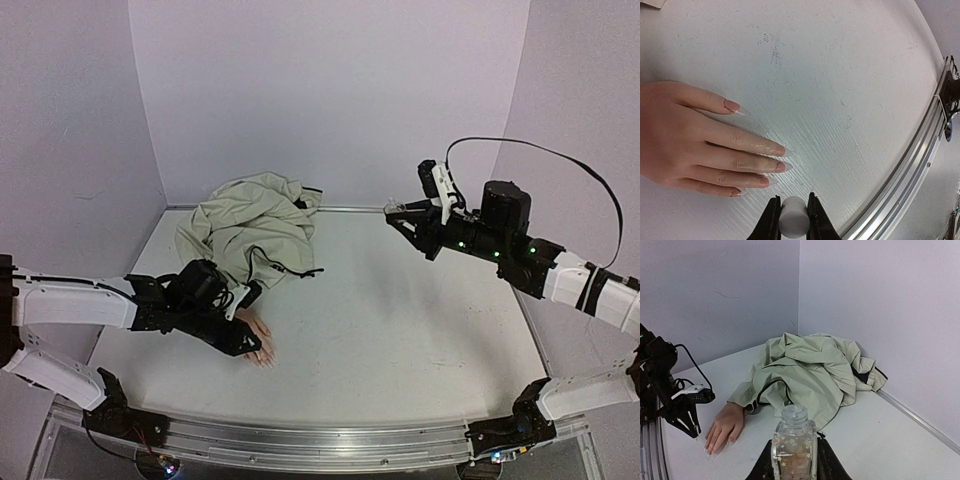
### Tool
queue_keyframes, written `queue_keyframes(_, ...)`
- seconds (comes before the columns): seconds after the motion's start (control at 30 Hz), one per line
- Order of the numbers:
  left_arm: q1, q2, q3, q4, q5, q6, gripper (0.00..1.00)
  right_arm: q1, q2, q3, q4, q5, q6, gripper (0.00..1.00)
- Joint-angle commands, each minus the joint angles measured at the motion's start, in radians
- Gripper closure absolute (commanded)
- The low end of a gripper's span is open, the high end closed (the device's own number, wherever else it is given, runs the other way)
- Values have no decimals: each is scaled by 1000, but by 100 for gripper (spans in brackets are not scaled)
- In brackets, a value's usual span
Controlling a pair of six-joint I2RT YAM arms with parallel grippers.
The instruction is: Paint the nails
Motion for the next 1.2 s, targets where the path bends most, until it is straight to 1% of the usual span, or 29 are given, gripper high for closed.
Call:
queue_keyframes(0.0, -2, 18, 37, 51, 11, 52, 100, 2, -29, 9, 69, -1, -16, 100)
queue_keyframes(0.23, -2, 34, 38, 52, 6, 62, 100, 2, -16, 14, 66, -8, -16, 100)
queue_keyframes(0.4, 1, -33, -4, 41, -52, 47, 100, 2, -16, 14, 62, -14, -15, 100)
queue_keyframes(0.53, 7, -50, -20, 18, -79, 46, 100, 2, -14, 14, 63, -20, -16, 100)
queue_keyframes(1.17, 55, -74, -67, 0, -104, 53, 100, 2, 1, 15, 63, -22, -21, 100)
